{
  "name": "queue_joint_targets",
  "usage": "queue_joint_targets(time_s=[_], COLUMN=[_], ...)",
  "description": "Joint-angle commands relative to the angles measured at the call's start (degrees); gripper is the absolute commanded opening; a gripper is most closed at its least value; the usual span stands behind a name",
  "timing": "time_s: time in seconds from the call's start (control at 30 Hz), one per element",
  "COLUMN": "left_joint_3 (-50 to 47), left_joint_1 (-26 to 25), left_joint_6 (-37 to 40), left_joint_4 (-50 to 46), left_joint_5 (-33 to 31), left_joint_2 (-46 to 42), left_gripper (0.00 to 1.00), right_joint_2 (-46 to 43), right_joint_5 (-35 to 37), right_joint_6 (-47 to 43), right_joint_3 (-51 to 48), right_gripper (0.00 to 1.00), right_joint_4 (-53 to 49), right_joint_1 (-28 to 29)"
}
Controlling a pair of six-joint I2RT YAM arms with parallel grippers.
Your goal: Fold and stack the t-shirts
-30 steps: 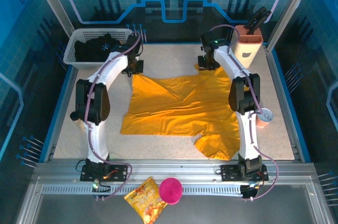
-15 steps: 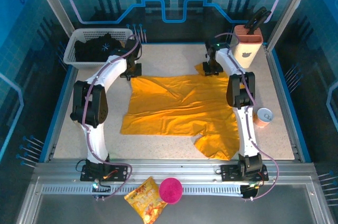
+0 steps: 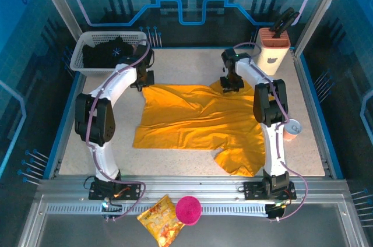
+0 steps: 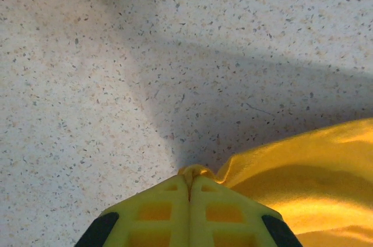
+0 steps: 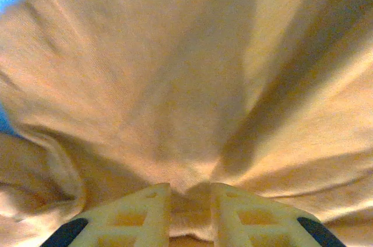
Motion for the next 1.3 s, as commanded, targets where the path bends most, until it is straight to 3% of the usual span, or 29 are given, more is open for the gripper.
queue_joint_targets(time_s=[0.0,0.27,0.47,0.8,1.0,1.27], left_joint_3=[-1.2,-0.3,-0.1,0.4,-0.4,-1.5], left_joint_1=[0.0,0.0,0.0,0.0,-0.1,-0.1], left_joint_6=[-1.3,-1.3,-1.2,-1.4,-1.6,-1.4], left_joint_4=[0.5,0.4,0.6,0.7,0.8,1.1], left_joint_5=[-1.2,-0.5,-0.2,0.2,0.8,1.1], left_joint_2=[-2.6,-1.9,-1.3,-1.0,-1.2,-2.3], left_gripper=[0.00,0.00,0.00,0.00,0.00,0.00], right_joint_2=[1.6,14.9,18.2,18.4,17.2,2.7], right_joint_5=[1.1,3.5,6.7,6.3,6.3,3.0], right_joint_6=[-3.2,-10.9,-14.9,-13.4,-9.7,-1.2], right_joint_3=[9.7,27.1,28.1,28.3,22.5,-1.6], right_gripper=[0.28,0.31,0.35,0.38,0.32,0.29], right_joint_4=[-3.0,-6.3,-3.5,-2.4,-3.7,3.6], right_joint_1=[-1.6,-3.5,-4.4,-6.1,-6.5,-6.6])
